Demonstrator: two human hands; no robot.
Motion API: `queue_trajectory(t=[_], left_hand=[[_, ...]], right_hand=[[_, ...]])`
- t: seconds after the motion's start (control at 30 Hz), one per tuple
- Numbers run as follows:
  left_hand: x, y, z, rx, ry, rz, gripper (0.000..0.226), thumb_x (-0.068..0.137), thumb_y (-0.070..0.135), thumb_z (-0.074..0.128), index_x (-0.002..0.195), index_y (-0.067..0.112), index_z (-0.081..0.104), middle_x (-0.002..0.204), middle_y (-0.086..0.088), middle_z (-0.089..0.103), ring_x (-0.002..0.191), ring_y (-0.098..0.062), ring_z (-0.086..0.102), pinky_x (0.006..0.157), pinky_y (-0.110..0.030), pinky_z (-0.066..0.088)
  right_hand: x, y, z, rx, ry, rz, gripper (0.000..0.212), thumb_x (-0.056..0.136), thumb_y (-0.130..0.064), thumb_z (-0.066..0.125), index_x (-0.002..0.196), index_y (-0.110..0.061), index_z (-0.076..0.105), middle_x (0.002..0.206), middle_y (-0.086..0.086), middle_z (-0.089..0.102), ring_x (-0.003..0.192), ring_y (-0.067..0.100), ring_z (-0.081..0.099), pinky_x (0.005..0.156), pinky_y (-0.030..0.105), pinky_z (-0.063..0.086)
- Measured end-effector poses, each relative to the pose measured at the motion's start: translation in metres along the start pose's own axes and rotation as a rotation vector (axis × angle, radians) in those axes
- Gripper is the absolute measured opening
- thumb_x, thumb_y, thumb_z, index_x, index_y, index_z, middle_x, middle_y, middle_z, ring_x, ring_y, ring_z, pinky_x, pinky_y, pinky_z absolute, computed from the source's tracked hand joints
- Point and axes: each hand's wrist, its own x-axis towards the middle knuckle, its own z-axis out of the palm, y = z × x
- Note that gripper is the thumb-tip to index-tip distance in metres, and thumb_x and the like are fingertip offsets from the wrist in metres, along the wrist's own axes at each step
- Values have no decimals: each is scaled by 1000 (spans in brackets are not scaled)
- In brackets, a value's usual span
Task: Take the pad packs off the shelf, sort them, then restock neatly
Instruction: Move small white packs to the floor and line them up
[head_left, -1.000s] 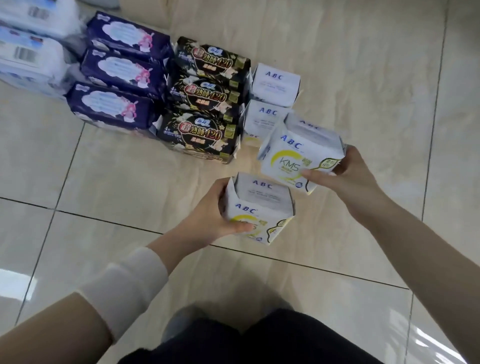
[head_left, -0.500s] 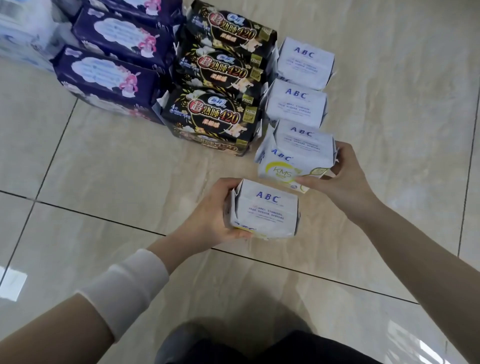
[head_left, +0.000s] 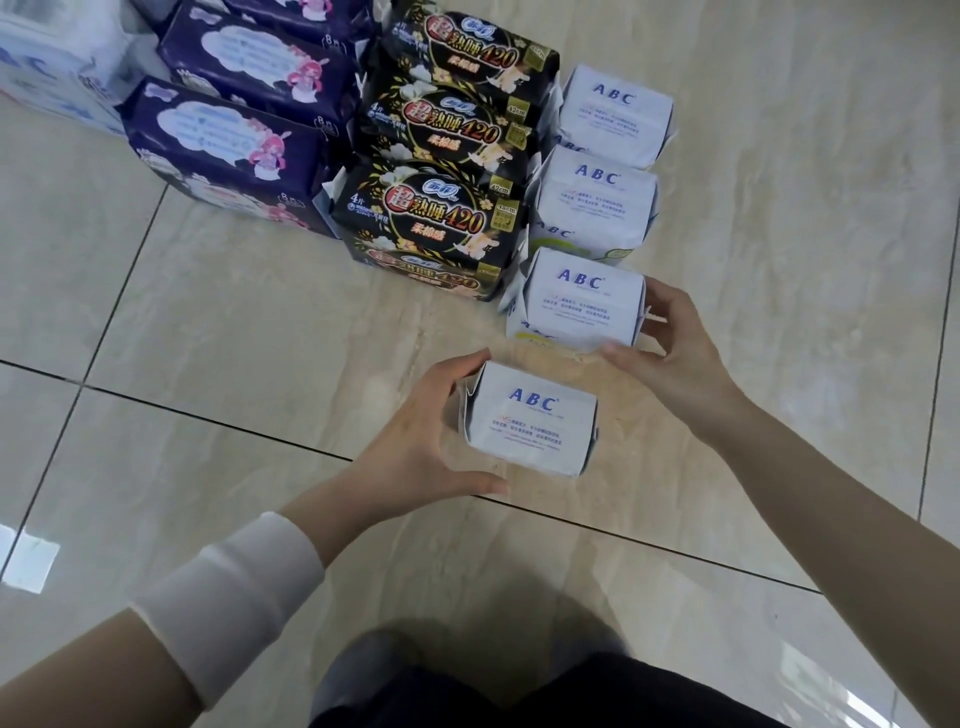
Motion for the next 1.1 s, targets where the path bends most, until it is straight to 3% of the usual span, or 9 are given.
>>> queue_trajectory(t=[0.07, 0.13, 0.27, 0.43, 0.6, 1.1], left_hand=[[0, 0, 1, -12, 22, 1, 94, 54, 48, 75, 132, 38, 24, 143, 15, 33, 131, 2, 33, 108, -14, 26], [1, 1, 2, -11, 36, -12, 89, 58, 43, 77, 132, 36, 28, 138, 21, 35, 126, 7, 35, 104, -9, 27], [7, 1, 6, 7, 65, 7, 81, 67, 22, 80, 134, 22, 34, 127, 25, 36, 118, 16, 37, 95, -1, 28], [15, 3, 8, 21, 101, 48, 77, 68, 24, 78, 129, 29, 31, 123, 25, 35, 116, 16, 36, 95, -2, 30], [28, 5, 6, -8, 108, 38, 74, 72, 15, 77, 121, 44, 29, 123, 25, 35, 115, 17, 36, 92, 1, 29], [45, 7, 3, -3, 118, 66, 75, 73, 18, 77, 119, 48, 26, 121, 26, 35, 116, 17, 35, 91, 1, 31]], right_hand=[[-5, 0, -4, 75, 28, 46, 69, 77, -44, 70, 134, -21, 38, 131, -3, 48, 114, 6, 52, 88, 24, 52], [-6, -3, -4, 178, 73, 99, 52, 86, -40, 59, 132, -23, 43, 129, 2, 51, 111, 8, 56, 91, 34, 52], [-2, -11, -1, 269, 89, 138, 25, 90, -28, 57, 115, -28, 55, 125, 6, 57, 109, 13, 60, 83, 26, 54], [5, -19, 0, 334, 137, 200, 23, 91, -20, 57, 114, -17, 57, 115, 6, 63, 99, 16, 64, 77, 20, 54], [7, -25, 2, 355, 159, 224, 15, 91, -18, 57, 106, -17, 55, 104, -1, 64, 89, 9, 65, 73, 17, 54], [9, -33, 8, 367, 265, 228, 16, 93, -13, 54, 109, -9, 55, 110, 6, 63, 91, 11, 63, 83, 25, 53]])
